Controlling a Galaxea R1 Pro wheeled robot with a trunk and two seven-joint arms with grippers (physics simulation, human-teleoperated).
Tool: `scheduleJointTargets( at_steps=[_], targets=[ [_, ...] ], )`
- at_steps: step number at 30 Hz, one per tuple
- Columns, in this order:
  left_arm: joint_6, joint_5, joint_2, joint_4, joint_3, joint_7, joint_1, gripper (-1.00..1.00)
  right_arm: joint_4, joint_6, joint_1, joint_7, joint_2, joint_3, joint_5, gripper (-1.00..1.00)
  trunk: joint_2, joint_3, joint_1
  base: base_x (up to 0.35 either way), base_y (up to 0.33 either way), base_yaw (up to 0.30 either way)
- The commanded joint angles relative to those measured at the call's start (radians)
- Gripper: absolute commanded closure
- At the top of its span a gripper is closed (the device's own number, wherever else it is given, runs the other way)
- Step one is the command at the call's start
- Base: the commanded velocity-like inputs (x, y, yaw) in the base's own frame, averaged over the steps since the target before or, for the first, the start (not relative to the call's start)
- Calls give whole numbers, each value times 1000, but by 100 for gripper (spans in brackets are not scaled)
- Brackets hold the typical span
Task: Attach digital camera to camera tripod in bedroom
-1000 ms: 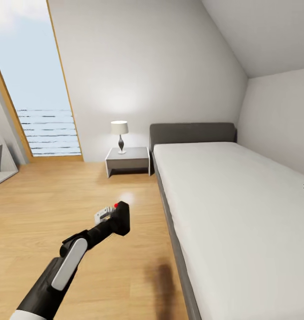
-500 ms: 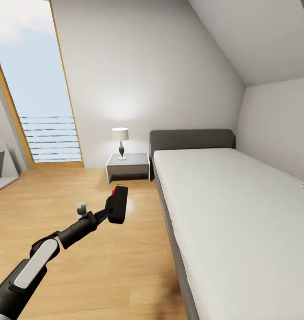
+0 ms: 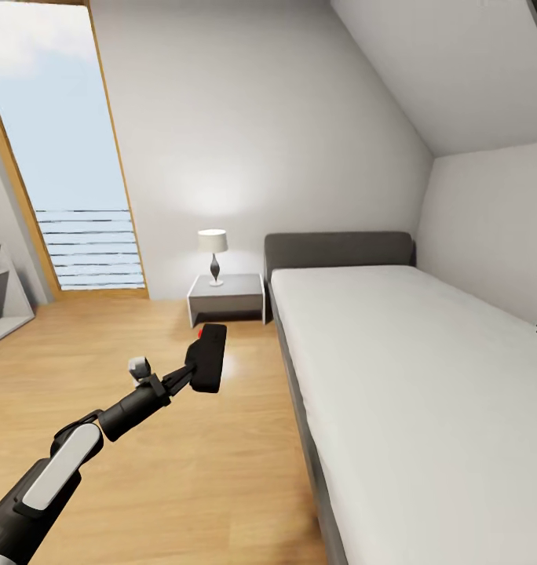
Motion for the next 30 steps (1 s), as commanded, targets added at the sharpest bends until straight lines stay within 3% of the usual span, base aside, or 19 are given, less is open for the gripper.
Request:
scheduleJointTargets(
  at_steps=[1, 15, 19, 21, 22, 27, 30],
  targets=[
    [7, 10, 1, 0, -1, -1, -1, 100, 0, 6, -1, 2, 0, -1, -1, -100, 7, 2, -4, 0, 0, 0],
    [7, 10, 1, 4, -2, 3, -1, 100, 1, 4, -1, 0, 2, 12, -1, -100, 105, 46, -58, 0, 0, 0],
    [6, 1, 0, 6, -2, 18, -1, 100, 0, 0, -1, -6, 33, 85, 15, -100, 133, 59, -73, 0, 0, 0],
    [6, -38, -3, 6, -1, 44, -1, 100, 1, -2, -1, -24, 69, 193, 53, -100, 147, 65, -81, 0, 0, 0],
    [6, -111, -8, 0, 0, 114, -1, 100, 1, -3, -1, -41, 90, 271, 81, -100, 154, 68, -85, 0, 0, 0],
    [8, -153, -13, -22, 1, 213, -1, 100, 1, -2, -1, -46, 125, 370, 97, -100, 189, 84, -104, 0, 0, 0],
    [8, -161, -18, -35, 1, 245, -1, 100, 2, -1, -1, -40, 134, 397, 95, -100, 210, 93, -115, 0, 0, 0]
  ],
)
